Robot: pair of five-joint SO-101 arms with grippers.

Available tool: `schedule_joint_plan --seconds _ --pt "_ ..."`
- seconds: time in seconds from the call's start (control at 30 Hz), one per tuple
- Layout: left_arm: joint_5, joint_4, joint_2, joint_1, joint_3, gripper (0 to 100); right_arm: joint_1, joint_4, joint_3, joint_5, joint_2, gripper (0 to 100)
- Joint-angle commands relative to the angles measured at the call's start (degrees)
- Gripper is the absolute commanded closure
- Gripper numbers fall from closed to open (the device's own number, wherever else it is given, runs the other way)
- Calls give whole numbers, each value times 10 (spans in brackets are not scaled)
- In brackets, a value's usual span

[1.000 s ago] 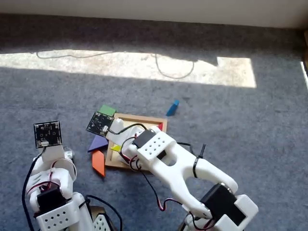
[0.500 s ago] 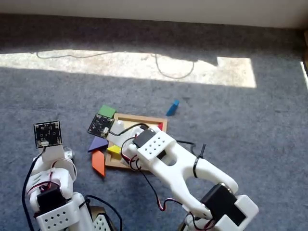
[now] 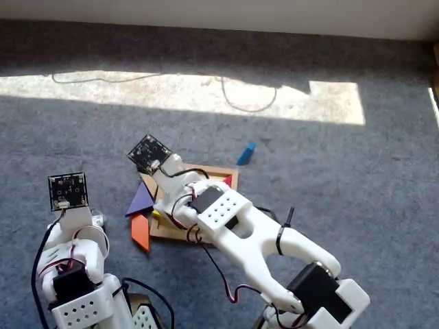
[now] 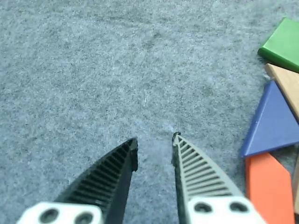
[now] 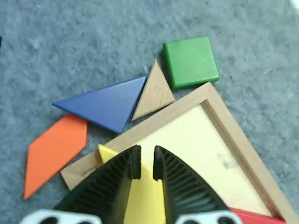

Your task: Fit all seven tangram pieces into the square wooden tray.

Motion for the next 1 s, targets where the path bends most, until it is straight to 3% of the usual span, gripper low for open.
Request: schedule_joint_plan --seconds 0.0,0.1,0.27,0.53,0.8,0.97 --pt "6 -11 -7 7 -36 863 -4 -20 14 -8 -32 950" --pt "6 -11 -7 7 -36 863 -2 -9 37 -6 -32 950" --pt "6 -11 -7 7 -35 863 -1 64 47 69 -32 950" --pt "6 -11 -7 9 -35 863 24 138 45 72 -41 950" --pt "6 -11 -7 7 -34 863 143 268 -34 68 -214 950" --pt "6 -11 -7 10 -33 863 204 266 -50 -48 -259 949"
